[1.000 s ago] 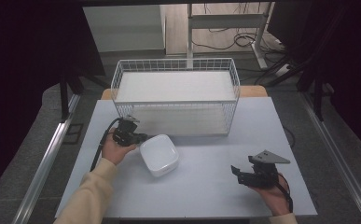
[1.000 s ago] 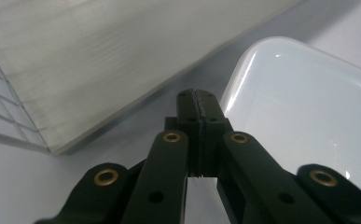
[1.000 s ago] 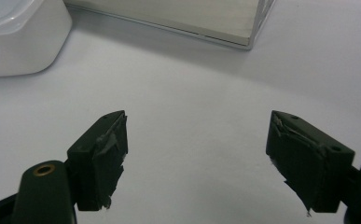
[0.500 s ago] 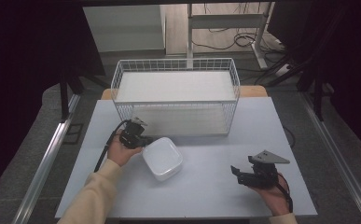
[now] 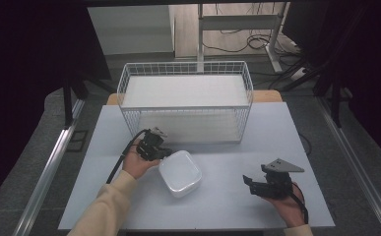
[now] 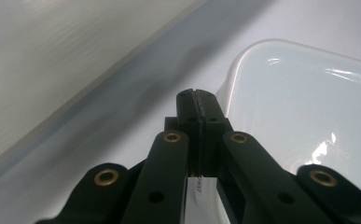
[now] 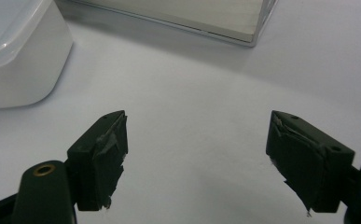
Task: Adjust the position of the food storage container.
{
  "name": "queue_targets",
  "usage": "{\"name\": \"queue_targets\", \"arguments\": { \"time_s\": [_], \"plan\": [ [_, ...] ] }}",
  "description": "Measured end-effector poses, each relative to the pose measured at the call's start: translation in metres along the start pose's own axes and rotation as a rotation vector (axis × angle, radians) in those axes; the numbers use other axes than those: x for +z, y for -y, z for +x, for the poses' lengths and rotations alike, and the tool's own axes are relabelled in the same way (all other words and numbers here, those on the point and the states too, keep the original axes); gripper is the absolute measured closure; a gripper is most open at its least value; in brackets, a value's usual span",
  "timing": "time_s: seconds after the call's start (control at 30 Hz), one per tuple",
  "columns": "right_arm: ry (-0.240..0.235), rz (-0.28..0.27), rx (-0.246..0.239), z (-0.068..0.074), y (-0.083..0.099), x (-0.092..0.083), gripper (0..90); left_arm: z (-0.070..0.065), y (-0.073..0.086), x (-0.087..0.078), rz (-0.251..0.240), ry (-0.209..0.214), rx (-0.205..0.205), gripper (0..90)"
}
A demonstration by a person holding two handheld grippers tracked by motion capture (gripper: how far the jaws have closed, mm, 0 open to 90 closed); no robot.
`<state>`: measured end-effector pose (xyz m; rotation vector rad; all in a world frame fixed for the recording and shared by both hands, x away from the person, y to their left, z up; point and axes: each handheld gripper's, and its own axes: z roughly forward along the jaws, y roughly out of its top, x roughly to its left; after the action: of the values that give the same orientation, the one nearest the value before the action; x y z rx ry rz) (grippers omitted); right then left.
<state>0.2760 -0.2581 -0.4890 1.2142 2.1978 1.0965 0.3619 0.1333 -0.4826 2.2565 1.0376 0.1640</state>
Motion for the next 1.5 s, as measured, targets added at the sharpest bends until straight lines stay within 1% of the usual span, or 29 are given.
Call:
{"name": "queue_targets", "arguments": {
  "time_s": [0.1, 0.13, 0.17, 0.2, 0.23, 0.27, 0.33, 0.37, 0.4, 0.43, 0.5, 0.57, 0.6, 0.67, 0.73, 0.8, 0.83, 0.87, 0.9, 0.93, 1.0, 1.1, 1.17, 1.2, 1.27, 1.3, 1.33, 1.4, 1.5],
  "plan": [
    [0.000, 0.000, 0.002, 0.000, 0.000, 0.000, 20.7, -0.004, -0.002, 0.002, 0.001, 0.006, 0.015, 90.0],
    [0.000, 0.000, 0.002, 0.000, 0.000, 0.000, 20.7, -0.004, -0.002, 0.002, 0.001, 0.003, 0.033, 90.0],
    [0.001, -0.001, 0.002, 0.000, 0.000, 0.000, 20.7, -0.004, -0.002, 0.002, 0.001, 0.003, 0.033, 90.0],
    [0.001, -0.002, 0.003, -0.001, 0.000, -0.001, 20.7, -0.005, -0.002, 0.000, 0.000, 0.001, 0.023, 90.0],
    [0.003, -0.004, 0.003, -0.001, 0.000, -0.001, 20.7, -0.005, -0.002, -0.002, -0.004, -0.006, 0.022, 90.0],
    [0.003, -0.005, 0.003, -0.001, 0.000, -0.001, 20.7, -0.005, -0.001, -0.005, -0.022, -0.012, 0.004, 90.0],
    [0.002, -0.008, 0.004, -0.001, 0.000, -0.002, 20.7, -0.003, 0.001, -0.015, -0.039, -0.026, 0.006, 90.0],
    [0.003, -0.010, 0.006, -0.001, 0.000, -0.002, 20.7, -0.001, 0.002, -0.022, -0.040, -0.036, 0.016, 90.0],
    [0.003, -0.010, 0.008, -0.002, 0.000, -0.002, 20.7, -0.001, 0.004, -0.028, -0.050, -0.044, 0.008, 90.0],
    [0.003, -0.010, 0.008, -0.002, 0.000, -0.002, 20.7, -0.001, 0.004, -0.028, -0.050, -0.044, 0.008, 90.0],
    [0.005, -0.011, 0.010, -0.002, 0.000, -0.002, 20.7, 0.000, 0.011, -0.043, -0.067, -0.070, 0.004, 90.0],
    [0.004, -0.011, 0.010, -0.001, -0.001, -0.002, 20.7, 0.000, 0.022, -0.060, -0.087, -0.073, -0.016, 90.0],
    [0.004, -0.011, 0.010, -0.001, -0.001, -0.002, 20.7, 0.000, 0.022, -0.060, -0.087, -0.073, -0.016, 90.0],
    [0.004, -0.009, 0.010, -0.001, -0.001, -0.002, 20.7, -0.002, 0.038, -0.072, -0.104, -0.076, -0.036, 90.0],
    [0.005, -0.009, 0.010, 0.000, -0.001, -0.002, 20.7, -0.002, 0.049, -0.078, -0.115, -0.079, -0.057, 90.0],
    [0.007, -0.014, 0.009, 0.000, -0.002, -0.003, 20.7, -0.003, 0.060, -0.082, -0.125, -0.067, -0.086, 90.0],
    [0.007, -0.014, 0.009, 0.000, -0.002, -0.003, 20.7, -0.003, 0.060, -0.082, -0.125, -0.067, -0.086, 90.0],
    [0.008, -0.017, 0.012, 0.000, -0.002, -0.003, 20.7, -0.004, 0.071, -0.083, -0.121, -0.059, -0.106, 90.0],
    [0.008, -0.017, 0.011, 0.000, -0.002, -0.003, 20.7, -0.004, 0.071, -0.083, -0.121, -0.059, -0.106, 90.0],
    [0.008, -0.015, 0.010, 0.000, -0.002, -0.003, 20.7, -0.005, 0.079, -0.082, -0.115, -0.046, -0.124, 90.0],
    [0.008, -0.013, 0.008, 0.000, -0.002, -0.002, 20.7, -0.007, 0.086, -0.079, -0.103, -0.031, -0.135, 90.0],
    [0.010, -0.014, 0.009, 0.000, -0.002, -0.002, 20.7, -0.010, 0.093, -0.072, -0.085, -0.017, -0.142, 90.0],
    [0.012, -0.011, 0.011, 0.000, -0.001, -0.002, 20.7, -0.012, 0.094, -0.070, -0.081, -0.009, -0.143, 90.0],
    [0.012, -0.010, 0.011, -0.001, -0.001, -0.002, 20.7, -0.016, 0.094, -0.065, -0.073, 0.008, -0.141, 90.0],
    [0.013, -0.010, 0.012, -0.001, -0.001, -0.002, 20.7, -0.019, 0.094, -0.064, -0.070, 0.016, -0.136, 90.0],
    [0.014, -0.012, 0.012, -0.001, -0.001, -0.002, 20.7, -0.023, 0.094, -0.062, -0.069, 0.024, -0.128, 90.0],
    [0.013, -0.014, 0.012, -0.001, -0.001, -0.003, 20.7, -0.029, 0.092, -0.059, -0.062, 0.036, -0.110, 90.0],
    [0.013, -0.014, 0.012, -0.001, -0.001, -0.003, 20.7, -0.035, 0.090, -0.056, -0.059, 0.043, -0.099, 90.0],
    [0.014, -0.013, 0.010, -0.001, -0.001, -0.003, 20.7, -0.038, 0.086, -0.049, -0.048, 0.040, -0.083, 90.0]
  ]
}}
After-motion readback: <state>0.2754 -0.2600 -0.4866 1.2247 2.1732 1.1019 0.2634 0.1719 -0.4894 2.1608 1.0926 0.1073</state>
